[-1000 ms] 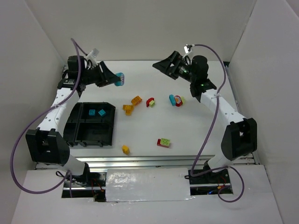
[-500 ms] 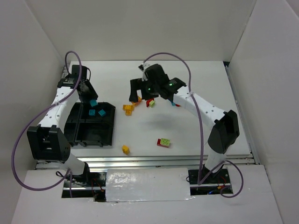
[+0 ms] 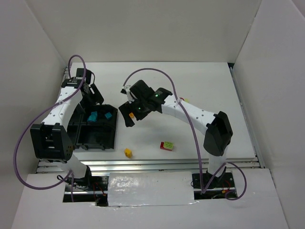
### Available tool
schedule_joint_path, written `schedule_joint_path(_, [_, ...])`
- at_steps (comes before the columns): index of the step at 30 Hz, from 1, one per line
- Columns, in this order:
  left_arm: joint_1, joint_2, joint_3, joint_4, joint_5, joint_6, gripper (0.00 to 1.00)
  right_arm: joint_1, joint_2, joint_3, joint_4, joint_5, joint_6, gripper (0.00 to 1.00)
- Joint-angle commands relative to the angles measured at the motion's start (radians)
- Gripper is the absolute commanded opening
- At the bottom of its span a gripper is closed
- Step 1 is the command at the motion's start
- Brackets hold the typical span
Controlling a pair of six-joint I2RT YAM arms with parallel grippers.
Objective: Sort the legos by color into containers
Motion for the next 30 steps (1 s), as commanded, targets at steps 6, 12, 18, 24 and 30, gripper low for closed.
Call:
schedule_joint_path(6, [0.006,-0.043,0.157,-0.158,-0.135,-0.06,1.0,0.116,0.052,0.031,-0.078,0.0,-0.084,0.94])
schedule_joint_path(12, [0.018,-0.113,0.223,-0.213,-0.169,-0.12,1.0,0.145,0.085,0.057,-0.098,-0.012,-0.091,0.86])
schedule_joint_path(18, [0.046,-0.157,0.232,-0.201,-0.124,-0.105,1.0,0.196,0.116,0.04,-0.108,0.006,-0.08,0.76])
schedule_joint_path(24, [0.048,-0.17,0.182,-0.176,-0.074,-0.085,0.99,0.233,0.087,-0.031,-0.046,0.024,-0.066,0.76])
schedule_joint_path(30, [0.046,-0.186,0.116,-0.13,-0.04,-0.073,1.0,0.237,0.087,-0.069,-0.019,0.024,-0.035,0.76])
